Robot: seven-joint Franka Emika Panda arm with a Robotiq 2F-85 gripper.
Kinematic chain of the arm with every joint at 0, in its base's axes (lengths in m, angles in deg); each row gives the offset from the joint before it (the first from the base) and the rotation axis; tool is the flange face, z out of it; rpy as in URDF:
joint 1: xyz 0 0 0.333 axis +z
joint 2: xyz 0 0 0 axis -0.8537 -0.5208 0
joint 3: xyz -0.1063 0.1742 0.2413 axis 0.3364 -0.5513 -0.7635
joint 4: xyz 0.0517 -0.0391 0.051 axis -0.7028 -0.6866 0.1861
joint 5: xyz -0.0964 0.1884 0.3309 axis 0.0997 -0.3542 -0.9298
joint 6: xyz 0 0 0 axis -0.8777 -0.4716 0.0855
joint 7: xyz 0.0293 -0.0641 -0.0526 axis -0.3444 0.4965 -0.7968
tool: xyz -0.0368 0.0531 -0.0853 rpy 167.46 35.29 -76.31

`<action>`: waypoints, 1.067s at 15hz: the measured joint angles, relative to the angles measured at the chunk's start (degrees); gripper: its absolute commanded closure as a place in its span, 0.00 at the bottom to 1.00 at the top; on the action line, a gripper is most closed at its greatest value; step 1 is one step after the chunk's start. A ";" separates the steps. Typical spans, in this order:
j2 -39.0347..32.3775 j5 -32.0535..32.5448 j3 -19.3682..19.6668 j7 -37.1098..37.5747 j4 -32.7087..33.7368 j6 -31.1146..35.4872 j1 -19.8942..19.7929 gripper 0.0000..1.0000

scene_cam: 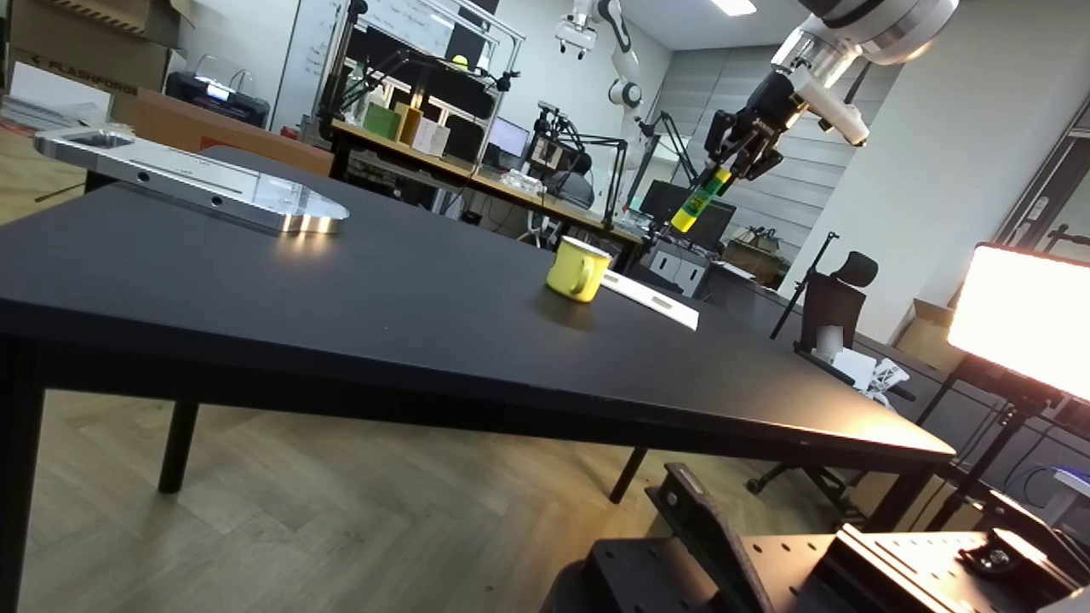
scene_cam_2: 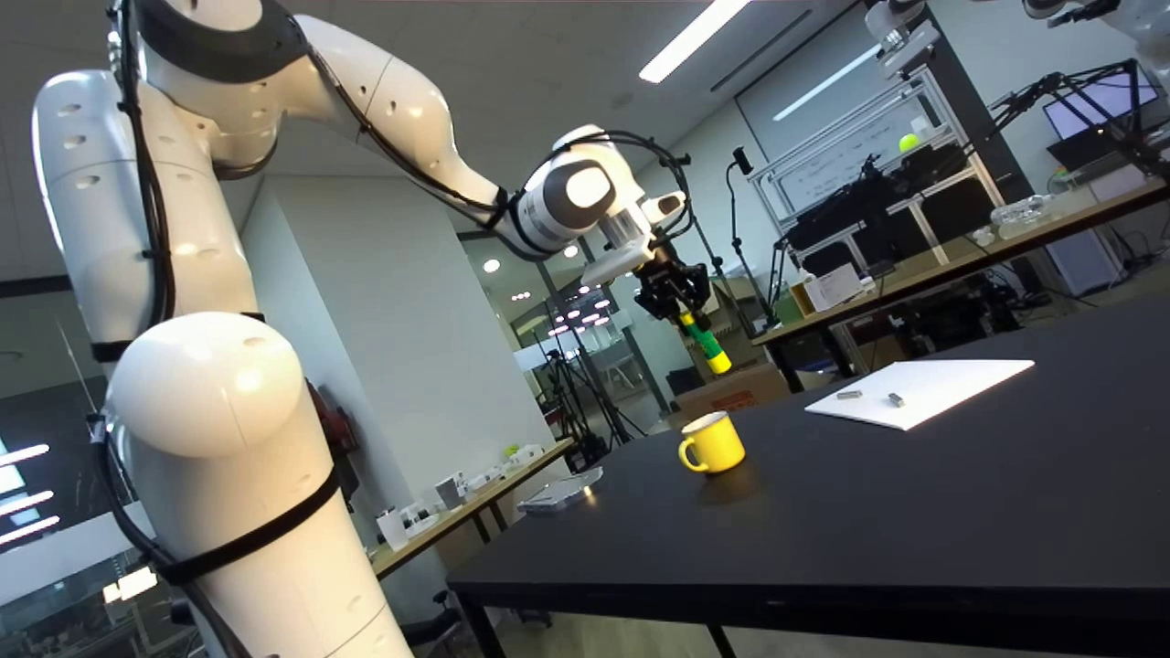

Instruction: Take the paper glue from the cup and place it on the table afterward return it to the cup

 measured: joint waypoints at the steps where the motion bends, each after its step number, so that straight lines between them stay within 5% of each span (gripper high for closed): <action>1: -0.14 0.00 0.18 -0.08 0.00 0.05 -0.11 0.66; 7: -0.30 0.00 0.56 -0.24 0.00 0.07 -0.59 0.66; 8: -0.29 0.00 0.56 -0.24 0.00 0.07 -0.59 0.91; 16: -6.13 0.27 -0.71 -0.28 3.25 0.39 0.65 0.91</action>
